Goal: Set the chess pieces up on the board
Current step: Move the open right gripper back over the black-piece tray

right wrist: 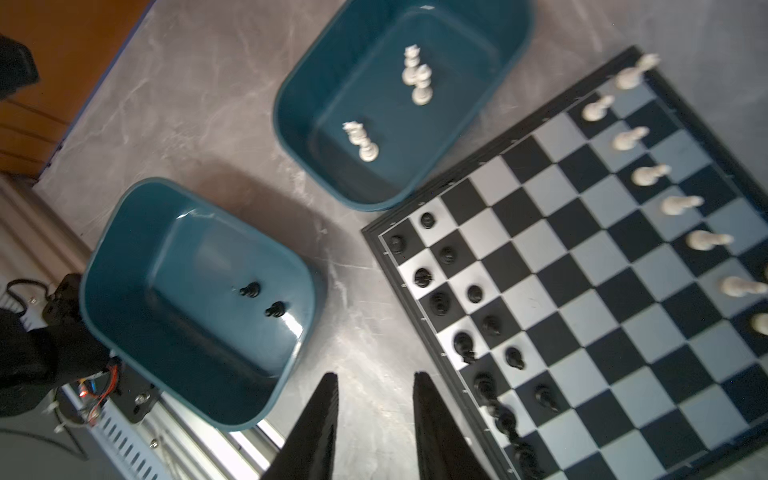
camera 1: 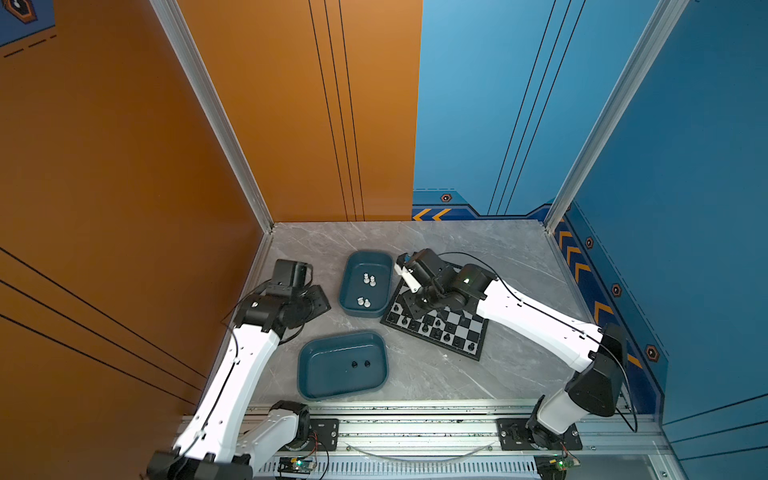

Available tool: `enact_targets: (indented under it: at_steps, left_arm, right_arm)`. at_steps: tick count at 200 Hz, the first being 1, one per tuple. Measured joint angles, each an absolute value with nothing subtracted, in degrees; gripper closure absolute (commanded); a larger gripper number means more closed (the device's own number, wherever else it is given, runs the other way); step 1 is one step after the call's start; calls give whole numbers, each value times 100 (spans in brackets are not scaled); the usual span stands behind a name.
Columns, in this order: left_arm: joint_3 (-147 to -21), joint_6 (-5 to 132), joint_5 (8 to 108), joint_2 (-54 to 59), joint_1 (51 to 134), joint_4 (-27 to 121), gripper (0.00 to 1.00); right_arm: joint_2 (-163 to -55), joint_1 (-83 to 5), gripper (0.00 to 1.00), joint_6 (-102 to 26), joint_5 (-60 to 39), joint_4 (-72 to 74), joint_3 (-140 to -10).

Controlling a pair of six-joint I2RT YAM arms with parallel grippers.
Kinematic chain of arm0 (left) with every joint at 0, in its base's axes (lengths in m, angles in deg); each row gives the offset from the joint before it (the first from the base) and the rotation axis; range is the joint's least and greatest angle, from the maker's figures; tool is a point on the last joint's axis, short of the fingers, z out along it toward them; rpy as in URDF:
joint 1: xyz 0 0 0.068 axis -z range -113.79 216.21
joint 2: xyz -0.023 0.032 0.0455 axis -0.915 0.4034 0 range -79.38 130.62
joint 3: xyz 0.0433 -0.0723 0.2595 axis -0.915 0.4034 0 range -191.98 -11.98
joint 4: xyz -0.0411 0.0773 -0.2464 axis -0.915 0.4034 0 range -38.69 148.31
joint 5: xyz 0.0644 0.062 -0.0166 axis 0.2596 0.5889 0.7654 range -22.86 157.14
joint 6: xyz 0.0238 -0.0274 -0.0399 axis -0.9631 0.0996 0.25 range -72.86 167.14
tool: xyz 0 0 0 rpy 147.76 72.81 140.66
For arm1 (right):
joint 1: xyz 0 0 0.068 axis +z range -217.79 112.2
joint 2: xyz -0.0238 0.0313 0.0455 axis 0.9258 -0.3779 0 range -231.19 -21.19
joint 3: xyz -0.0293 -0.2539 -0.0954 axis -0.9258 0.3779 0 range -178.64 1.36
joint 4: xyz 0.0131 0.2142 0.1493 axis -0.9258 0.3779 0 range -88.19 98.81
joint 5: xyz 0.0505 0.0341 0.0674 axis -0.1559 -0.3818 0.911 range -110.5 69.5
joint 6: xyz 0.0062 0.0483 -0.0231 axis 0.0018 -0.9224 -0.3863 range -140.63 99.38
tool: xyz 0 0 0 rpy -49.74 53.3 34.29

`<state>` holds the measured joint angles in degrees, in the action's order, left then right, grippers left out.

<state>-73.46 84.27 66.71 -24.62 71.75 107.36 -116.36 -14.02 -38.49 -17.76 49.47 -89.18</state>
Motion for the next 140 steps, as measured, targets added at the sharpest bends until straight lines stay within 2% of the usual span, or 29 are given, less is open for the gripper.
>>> enact_targets:
  at_steps: [35, 76, 140]
  left_arm:
    - [-6865, 8282, 6387, -3105, 6237, 11129, 39]
    - [-6614, 7994, 6156, -2773, 6321, 11160, 40]
    - [-6471, 7996, 5948, -3142, 6329, 11110, 41]
  right_arm:
    - [-12252, -811, 70, -3917, -1725, 5030, -9014]
    - [-13061, -202, 69, -4160, -1878, 5076, -9428]
    - [-13776, 358, 69, -4324, -1927, 5201, -9762]
